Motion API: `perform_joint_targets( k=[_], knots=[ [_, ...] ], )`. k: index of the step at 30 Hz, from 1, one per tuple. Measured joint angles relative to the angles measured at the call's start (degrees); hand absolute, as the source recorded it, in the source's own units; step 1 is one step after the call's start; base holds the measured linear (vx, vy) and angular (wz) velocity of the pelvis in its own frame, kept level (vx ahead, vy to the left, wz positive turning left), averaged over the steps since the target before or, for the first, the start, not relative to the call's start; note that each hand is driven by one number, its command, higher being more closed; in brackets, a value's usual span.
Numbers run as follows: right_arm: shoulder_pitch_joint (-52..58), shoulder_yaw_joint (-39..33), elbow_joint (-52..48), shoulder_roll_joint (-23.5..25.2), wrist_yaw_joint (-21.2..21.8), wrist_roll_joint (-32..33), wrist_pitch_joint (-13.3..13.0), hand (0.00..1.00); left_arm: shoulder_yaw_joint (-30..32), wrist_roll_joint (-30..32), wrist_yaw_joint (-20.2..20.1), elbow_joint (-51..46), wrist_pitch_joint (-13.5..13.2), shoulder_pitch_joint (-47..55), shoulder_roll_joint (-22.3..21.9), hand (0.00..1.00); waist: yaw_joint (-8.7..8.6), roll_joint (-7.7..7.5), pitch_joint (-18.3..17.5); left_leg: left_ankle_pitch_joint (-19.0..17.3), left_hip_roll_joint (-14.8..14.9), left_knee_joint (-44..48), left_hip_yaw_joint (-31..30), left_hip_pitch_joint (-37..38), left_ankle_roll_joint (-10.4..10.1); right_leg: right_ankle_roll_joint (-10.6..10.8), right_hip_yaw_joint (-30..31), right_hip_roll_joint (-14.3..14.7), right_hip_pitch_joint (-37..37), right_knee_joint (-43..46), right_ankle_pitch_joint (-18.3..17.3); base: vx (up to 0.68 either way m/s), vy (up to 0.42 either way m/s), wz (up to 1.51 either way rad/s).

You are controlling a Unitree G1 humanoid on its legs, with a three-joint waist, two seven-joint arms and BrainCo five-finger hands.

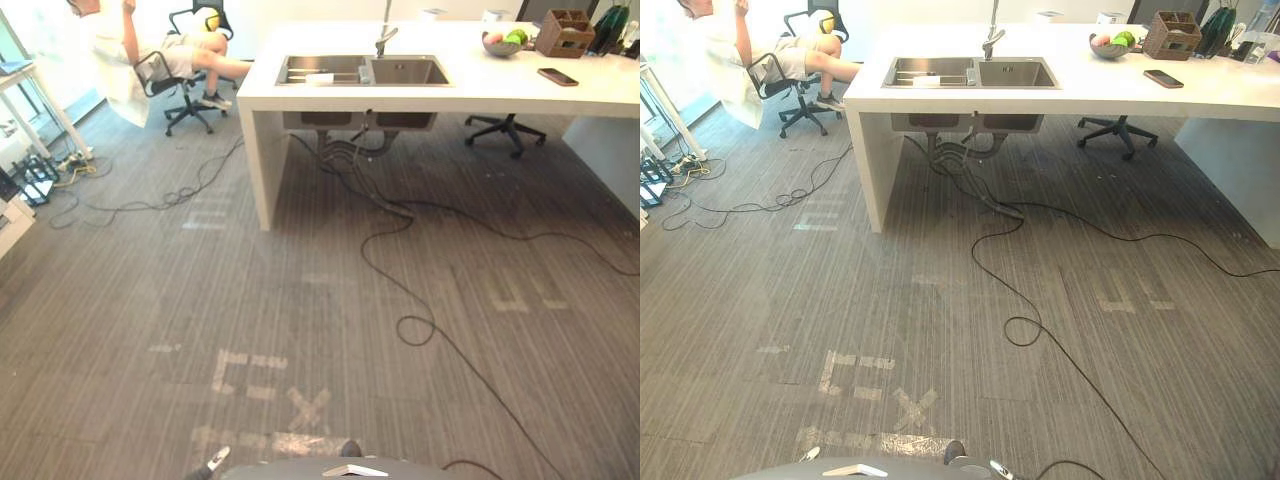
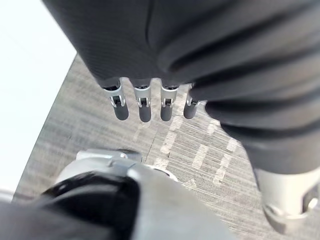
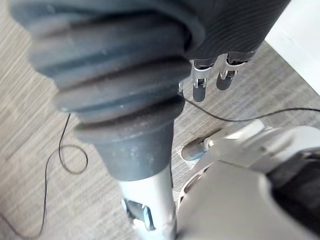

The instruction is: Walk over to the sink, pick up the cup, carry it to the dishwasher, place the cup inside the dishwasher, then close the dishwasher door

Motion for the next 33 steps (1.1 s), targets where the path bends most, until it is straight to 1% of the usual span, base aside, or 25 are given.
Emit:
perform_joint_targets(
  k=[2,4,6,7,9,11,12,14,16,18,20,21,24,25,28,30,33],
  knots=[
    [-3.1,2.75,-1.87,0.19,-1.09,0.63,-0.39,0.0,-1.63,-6.41,1.05,-4.64,0.32,-3.35,-0.28,0.0,0.14,-0.36,0.87,0.51,0.05,-0.06,-0.69,-0.21,0.52,0.09,-1.27,-0.09,0.16,0.0,-0.06,-0.01,-0.004,0.18],
    [-4.84,3.18,-2.95,1.38,-2.31,2.9,-1.36,0.0,-2.45,-10.84,1.45,-7.94,0.42,-4.89,-1.81,0.0,0.15,-0.82,1.55,0.82,0.02,-0.25,-1.23,-0.28,0.53,0.16,-2.01,-0.19,0.24,0.0,-0.11,0.0,0.006,0.19],
    [-5.53,4.36,-5.38,2.39,-3.09,4.67,-2.06,0.0,-3.34,-9.88,1.37,-9.56,0.31,-6.04,-3.11,0.0,0.06,-1.17,1.79,1.26,-0.02,-0.94,-1.84,-0.35,0.48,0.34,-2.66,-0.23,0.08,0.0,-0.24,0.02,0.014,0.16],
    [-5.54,4.96,-6.65,2.7,-3.76,5.38,-2.66,0.0,-4.27,-7.07,1.31,-9.86,0.28,-6.5,-3.38,0.0,-0.06,-1.47,1.96,1.5,-0.02,-1.31,-2.14,-0.37,0.47,0.49,-2.96,-0.22,-0.08,0.0,-0.35,0.06,0.019,0.11],
    [-5.7,5.08,-6.73,2.49,-3.82,5.78,-2.94,0.0,-4.57,-7.1,1.41,-9.82,0.03,-6.73,-3.33,0.0,-0.18,-1.61,1.96,1.52,0.03,-1.41,-2.1,-0.51,0.47,0.41,-2.97,-0.16,-0.74,0.0,-0.31,0.08,0.027,0.03],
    [-5.78,5.03,-6.41,2.16,-3.63,5.79,-4.48,0.0,-4.36,-12.35,2.73,-8.89,-2.53,-6.48,-3.06,0.0,-0.26,-1.3,2.29,1.75,0.01,-1.47,-2.12,-1.02,0.84,0.32,-2.99,-0.16,-1.28,0.01,-0.21,0.07,0.032,0.0],
    [-5.59,5.03,-6.43,2.19,-3.61,5.79,-5.01,0.0,-4.29,-13.19,2.72,-8.79,-3.09,-6.43,-2.97,0.0,-0.32,-1.21,2.34,1.74,0.01,-1.55,-2.12,-1.01,0.83,0.35,-3.01,-0.16,-1.3,0.01,-0.23,0.06,0.034,-0.01],
    [-5.51,4.99,-6.49,2.42,-3.65,4.57,-8.19,0.0,-3.85,-12.32,0.38,-8.82,-5.16,-6.5,-2.95,0.0,-0.4,-0.94,2.5,1.51,0.0,-1.55,-2.1,-0.92,0.45,0.49,-3.18,-0.17,-1.24,0.02,-0.19,0.04,0.035,-0.02],
    [-5.61,4.77,-6.59,2.41,-3.8,2.04,-9.95,0.0,-3.96,-10.3,-0.78,-8.8,-6.04,-6.49,-3.12,0.0,-0.45,-0.83,2.6,1.32,0.01,-1.49,-2.11,-0.45,0.16,0.98,-3.3,-0.17,-0.81,0.01,0.0,0.02,0.034,-0.02],
    [-5.55,4.6,-6.59,2.41,-3.74,0.55,-10.54,0.0,-4.0,-9.92,-1.17,-8.62,-6.14,-6.45,-3.35,0.0,-0.45,-0.84,2.64,1.21,-0.02,-1.41,-2.08,-0.24,0.01,1.31,-3.42,-0.22,-0.63,0.01,0.22,-0.01,0.04,-0.02],
    [-5.55,4.23,-6.53,2.51,-3.67,-0.01,-10.65,0.0,-4.0,-9.91,-0.69,-7.5,-6.25,-6.48,-3.39,0.0,-0.45,-0.91,2.79,1.2,-0.21,-1.32,-2.08,-0.22,0.0,1.4,-3.69,-0.44,-0.57,0.01,0.28,-0.04,0.039,0.0],
    [-5.21,3.96,-6.39,2.79,-3.44,-0.05,-11.56,0.0,-3.95,-9.17,1.0,-6.14,-7.26,-6.49,-3.42,0.0,-0.48,-0.92,2.84,1.2,-0.37,-1.15,-2.08,-0.14,0.01,1.4,-4.36,-0.67,-0.42,0.01,0.28,-0.05,0.028,0.01],
    [-4.81,3.96,-6.38,2.95,-3.33,-0.11,-11.84,0.0,-3.83,-8.87,3.24,-4.77,-8.54,-5.85,-3.43,0.0,-0.52,-0.99,3.47,1.2,-0.44,-0.97,-2.06,0.56,0.01,1.4,-4.58,-0.8,0.41,0.01,0.28,-0.06,0.02,0.01],
    [-4.43,3.96,-6.36,2.99,-3.28,-0.12,-11.85,0.0,-3.18,-8.88,4.78,-4.18,-8.99,-5.7,-3.42,0.0,-0.38,-1.1,3.68,1.27,-0.45,-0.95,-2.03,0.92,0.12,1.4,-4.6,-0.82,0.85,0.0,0.28,-0.08,0.015,0.01],
    [-4.01,3.97,-6.34,3.03,-3.19,-0.09,-11.71,0.0,-1.5,-8.6,7.62,-4.1,-9.17,-4.96,-3.41,0.0,-0.28,-1.24,3.81,1.34,-0.43,-0.98,-1.74,1.04,0.28,1.21,-4.45,-0.81,1.13,0.0,0.4,-0.08,0.005,-0.03],
    [-3.71,4.02,-6.31,3.05,-3.11,-0.13,-11.49,0.0,-0.45,-7.56,8.33,-4.02,-9.05,-4.32,-3.39,0.0,-0.13,-1.26,3.82,1.37,-0.37,-1.03,-1.13,1.07,0.33,1.15,-3.96,-0.73,1.16,0.0,0.44,-0.09,0.012,-0.15],
    [-2.58,4.5,-6.26,3.2,-2.02,-4.61,-10.76,0.0,1.96,-5.22,8.41,-2.95,-8.78,-2.81,-3.47,0.0,0.51,-1.36,3.86,1.17,0.0,-1.26,1.1,2.04,0.54,1.09,-1.67,-0.15,1.22,0.0,0.44,-0.06,0.018,-0.37]
  ],
)
